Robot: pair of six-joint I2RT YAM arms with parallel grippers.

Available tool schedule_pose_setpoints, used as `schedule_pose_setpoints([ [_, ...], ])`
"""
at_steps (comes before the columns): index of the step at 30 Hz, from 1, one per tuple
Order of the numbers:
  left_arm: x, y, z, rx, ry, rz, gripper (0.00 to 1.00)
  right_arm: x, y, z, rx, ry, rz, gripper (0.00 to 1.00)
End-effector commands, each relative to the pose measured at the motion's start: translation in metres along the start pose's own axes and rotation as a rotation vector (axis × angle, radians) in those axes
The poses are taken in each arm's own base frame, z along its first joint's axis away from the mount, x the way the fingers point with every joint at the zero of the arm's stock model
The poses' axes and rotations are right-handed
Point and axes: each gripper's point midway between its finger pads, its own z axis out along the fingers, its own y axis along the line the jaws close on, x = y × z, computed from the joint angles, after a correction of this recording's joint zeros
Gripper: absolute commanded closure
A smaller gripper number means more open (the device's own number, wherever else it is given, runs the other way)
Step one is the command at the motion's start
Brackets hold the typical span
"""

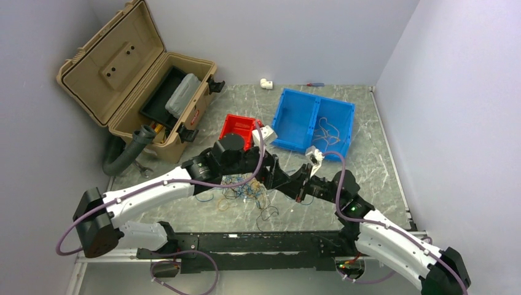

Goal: Untangle the cables

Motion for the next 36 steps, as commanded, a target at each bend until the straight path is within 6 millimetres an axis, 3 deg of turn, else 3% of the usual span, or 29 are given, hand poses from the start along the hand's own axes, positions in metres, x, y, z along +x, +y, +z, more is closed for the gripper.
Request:
schedule_pose_setpoints([
  [1, -0.033, -0.03, -0.029, 0.05, -0.135, 0.04, 0.01, -0.038, -0.004, -0.004, 0.095, -0.115, -0.038, 1.0],
  [9, -0.039, -0.01, -0.065, -0.082, -0.237, 0.123, 0.01, -0.086, -0.007, -0.013, 0.241, -0.206, -0.026, 1.0],
  [13, -0.033, -0.004, -0.075, -0.108, -0.265, 0.148, 0.01, -0.121, 0.007, -0.01, 0.254, -0.226, -0.022, 1.0],
  [18, -0.024, -0.005, -0.076, -0.07, -0.294, 0.179, 0.01, -0.148, 0.024, -0.005, 0.22, -0.24, -0.005, 1.0],
  [24, -0.009, 0.006, -0.057, -0.077, -0.268, 0.174, 0.01, -0.169, 0.041, -0.004, 0.187, -0.258, 0.017, 1.0],
  [31, -0.005, 0.012, -0.013, -0.053, -0.19, 0.169, 0.01, -0.187, 0.054, -0.008, 0.168, -0.297, 0.024, 1.0],
  [36, 0.022, 0.022, 0.021, -0.03, -0.118, 0.097, 0.02, -0.225, 0.066, -0.017, 0.196, -0.387, -0.004, 1.0],
])
